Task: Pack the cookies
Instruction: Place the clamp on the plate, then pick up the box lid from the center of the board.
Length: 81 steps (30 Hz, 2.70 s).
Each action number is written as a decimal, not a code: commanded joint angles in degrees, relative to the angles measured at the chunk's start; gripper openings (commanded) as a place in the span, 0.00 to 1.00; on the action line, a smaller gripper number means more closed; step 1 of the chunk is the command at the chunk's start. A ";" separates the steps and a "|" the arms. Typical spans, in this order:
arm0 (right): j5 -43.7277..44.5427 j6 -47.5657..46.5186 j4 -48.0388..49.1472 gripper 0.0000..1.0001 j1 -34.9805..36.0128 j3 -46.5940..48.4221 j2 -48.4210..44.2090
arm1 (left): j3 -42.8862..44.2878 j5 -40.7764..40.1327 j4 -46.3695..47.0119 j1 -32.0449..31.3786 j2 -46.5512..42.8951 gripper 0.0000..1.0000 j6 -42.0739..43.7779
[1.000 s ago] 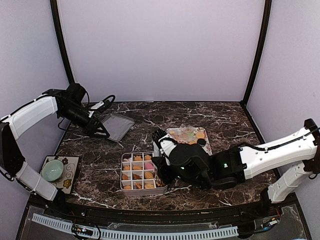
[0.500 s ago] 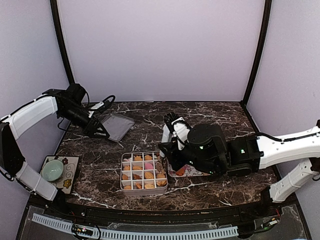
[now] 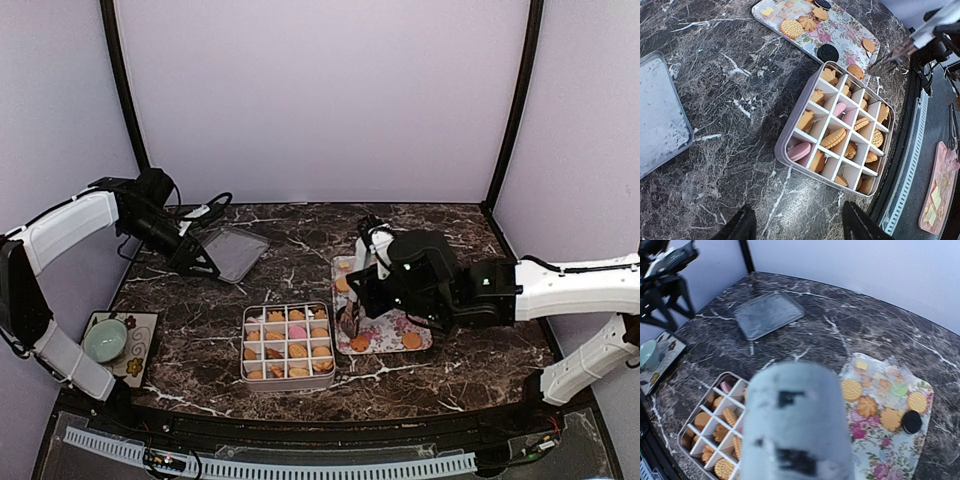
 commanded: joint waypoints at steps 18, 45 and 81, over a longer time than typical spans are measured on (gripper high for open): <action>-28.53 25.08 -8.06 0.35 -42.56 -11.68 -4.42 | -2.46 -7.95 6.06 2.87 1.58 0.70 -4.90; -31.23 38.00 7.30 0.63 -50.02 -16.42 -2.91 | 12.92 -17.93 13.74 -1.15 31.13 0.49 -6.60; -4.98 20.80 1.07 0.64 -20.94 -4.13 -4.30 | 19.44 -27.47 11.64 -6.12 38.33 0.00 -9.28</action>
